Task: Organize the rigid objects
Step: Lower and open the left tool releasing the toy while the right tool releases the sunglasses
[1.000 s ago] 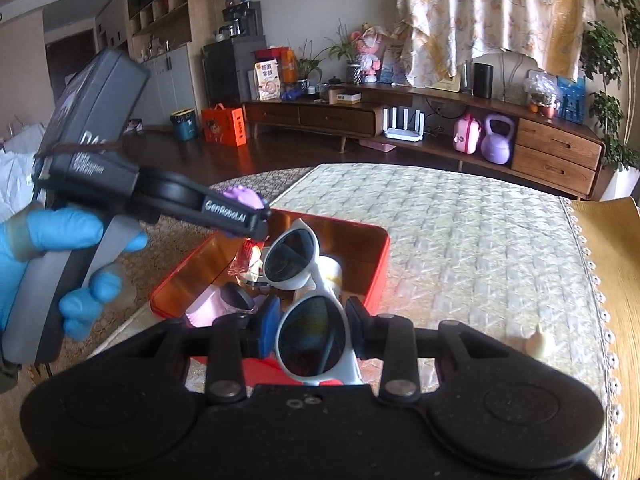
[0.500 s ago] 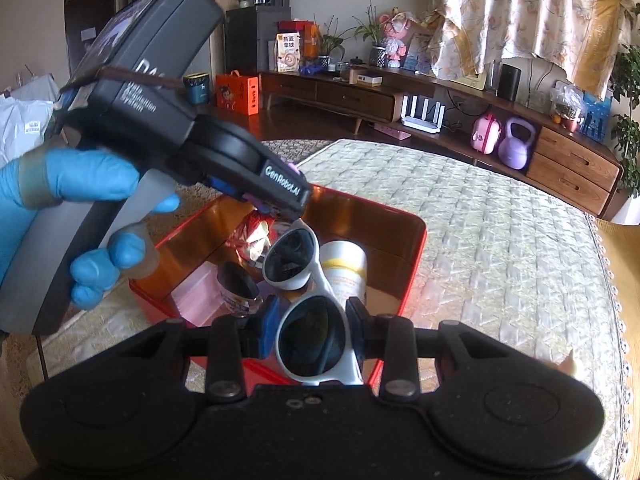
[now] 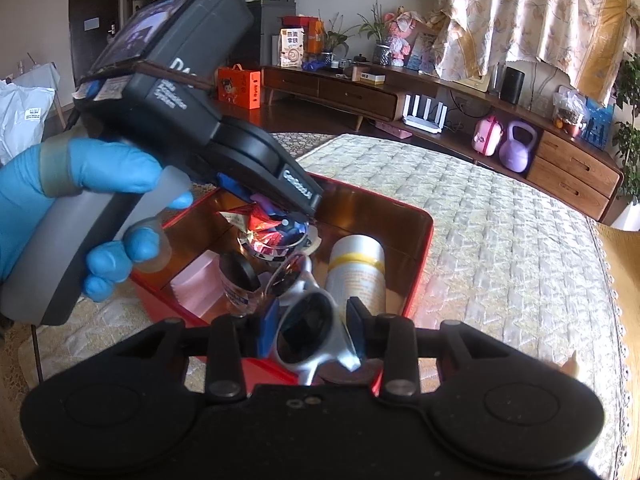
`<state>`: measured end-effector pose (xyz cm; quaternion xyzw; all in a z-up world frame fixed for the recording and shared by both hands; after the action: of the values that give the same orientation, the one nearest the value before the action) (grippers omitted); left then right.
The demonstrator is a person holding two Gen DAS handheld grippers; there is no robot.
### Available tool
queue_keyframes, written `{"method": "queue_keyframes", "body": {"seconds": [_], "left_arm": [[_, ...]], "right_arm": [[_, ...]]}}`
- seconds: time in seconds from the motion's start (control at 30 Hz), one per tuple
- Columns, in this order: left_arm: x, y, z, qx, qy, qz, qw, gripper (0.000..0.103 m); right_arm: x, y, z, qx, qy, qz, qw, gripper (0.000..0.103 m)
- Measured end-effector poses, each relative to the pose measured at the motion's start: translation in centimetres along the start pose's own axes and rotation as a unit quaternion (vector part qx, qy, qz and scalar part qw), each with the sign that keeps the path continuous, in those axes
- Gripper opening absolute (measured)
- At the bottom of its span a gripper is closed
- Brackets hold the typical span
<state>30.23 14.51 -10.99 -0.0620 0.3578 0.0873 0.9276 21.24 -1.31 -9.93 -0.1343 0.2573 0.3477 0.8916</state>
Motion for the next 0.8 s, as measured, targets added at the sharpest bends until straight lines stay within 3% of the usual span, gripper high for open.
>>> {"method": "queue_keyframes", "body": {"seconds": [0.27, 0.37, 0.8], "left_arm": [[-1.1, -0.1, -0.2, -0.002, -0.008, -0.007, 0.9999, 0.052], [-1.9, -0.3, -0.1, -0.004, -0.017, -0.014, 0.9998, 0.065], [-5.7, -2.0, -0.5, 0.026, -0.045, -0.017, 0.9985, 0.066]], "right_arm": [[-0.8, -2.0, 0.4, 0.039, -0.003, -0.008, 0.999, 0.047], [-1.3, -2.4, 0.5, 0.052, -0.008, -0.009, 0.999, 0.051], [-4.8, -4.0, 0.4, 0.086, -0.032, -0.011, 0.996, 0.062]]}}
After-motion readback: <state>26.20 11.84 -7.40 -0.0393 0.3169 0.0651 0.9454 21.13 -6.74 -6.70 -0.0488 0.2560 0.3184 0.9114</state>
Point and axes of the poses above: each gripper's, at about its wrist camera, not at the fingertips, and x roughly the way its jaws point, y to its left, z to its top, the point moved 4 cm from there along x, roughly the way its jaws point, and after that the axes turned 7 degrees about -y, right-handed, at the moved point
